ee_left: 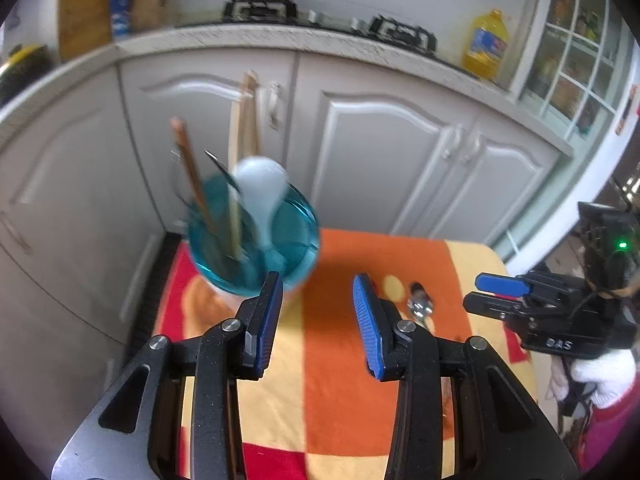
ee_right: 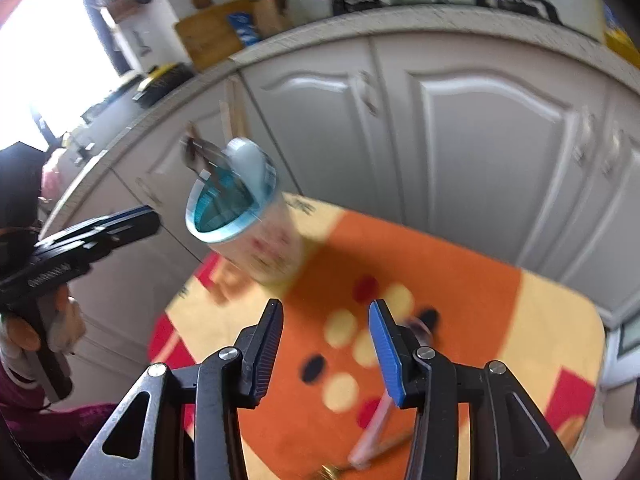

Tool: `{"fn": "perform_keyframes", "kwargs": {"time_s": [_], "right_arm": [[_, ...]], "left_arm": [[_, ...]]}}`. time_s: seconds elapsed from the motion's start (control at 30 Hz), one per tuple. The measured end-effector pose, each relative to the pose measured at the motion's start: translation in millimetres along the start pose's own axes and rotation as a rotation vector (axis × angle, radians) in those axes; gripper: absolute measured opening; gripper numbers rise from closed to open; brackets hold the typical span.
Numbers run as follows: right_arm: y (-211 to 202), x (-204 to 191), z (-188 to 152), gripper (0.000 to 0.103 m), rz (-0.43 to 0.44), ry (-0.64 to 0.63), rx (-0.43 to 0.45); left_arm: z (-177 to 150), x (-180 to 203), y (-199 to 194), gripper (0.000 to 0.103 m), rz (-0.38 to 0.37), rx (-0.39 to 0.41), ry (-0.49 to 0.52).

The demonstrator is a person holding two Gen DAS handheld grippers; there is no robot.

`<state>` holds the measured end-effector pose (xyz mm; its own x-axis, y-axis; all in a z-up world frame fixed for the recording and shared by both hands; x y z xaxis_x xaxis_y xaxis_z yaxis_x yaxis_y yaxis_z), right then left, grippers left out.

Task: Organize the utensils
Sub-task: 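Move the left gripper to the metal spoon while the right gripper approaches the gold fork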

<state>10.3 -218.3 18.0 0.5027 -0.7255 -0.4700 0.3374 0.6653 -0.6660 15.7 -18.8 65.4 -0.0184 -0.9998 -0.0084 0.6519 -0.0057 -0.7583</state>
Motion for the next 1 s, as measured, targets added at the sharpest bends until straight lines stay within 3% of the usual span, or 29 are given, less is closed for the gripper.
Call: {"fn": "perform_keyframes", "kwargs": {"time_s": [0.13, 0.37, 0.6, 1.0], "right_arm": [[-2.7, 38.8, -28.0, 0.043, -0.047, 0.081, -0.03], [5.9, 85.2, -71.1, 0.043, -0.054, 0.194, -0.087], [3.9, 96.2, -95.7, 0.043, -0.032, 0.252, -0.085], [1.7, 87.6, -114.9, 0.043, 0.009, 0.269, -0.108]], "left_arm": [[-10.1, 21.7, 16.7, 0.036, -0.065, -0.055, 0.01], [-29.0, 67.6, 51.1, 0.036, -0.185, -0.168, 0.05], [-37.0, 99.2, 96.5, 0.036, -0.24, -0.259, 0.079], [-36.3, 149.7, 155.1, 0.041, -0.31, -0.304, 0.145]]}}
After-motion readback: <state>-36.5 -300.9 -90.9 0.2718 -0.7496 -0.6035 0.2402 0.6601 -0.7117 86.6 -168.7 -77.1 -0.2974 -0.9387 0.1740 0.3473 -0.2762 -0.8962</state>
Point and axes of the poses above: each gripper's, at about its wrist camera, not at the fingertips, and y roughly the way its jaws point, x to its right, z to its top, the point moved 3 cm from there along y, roughly the way its jaws point, and after that the axes turned 13 degrees about z, right-handed, at the moved point
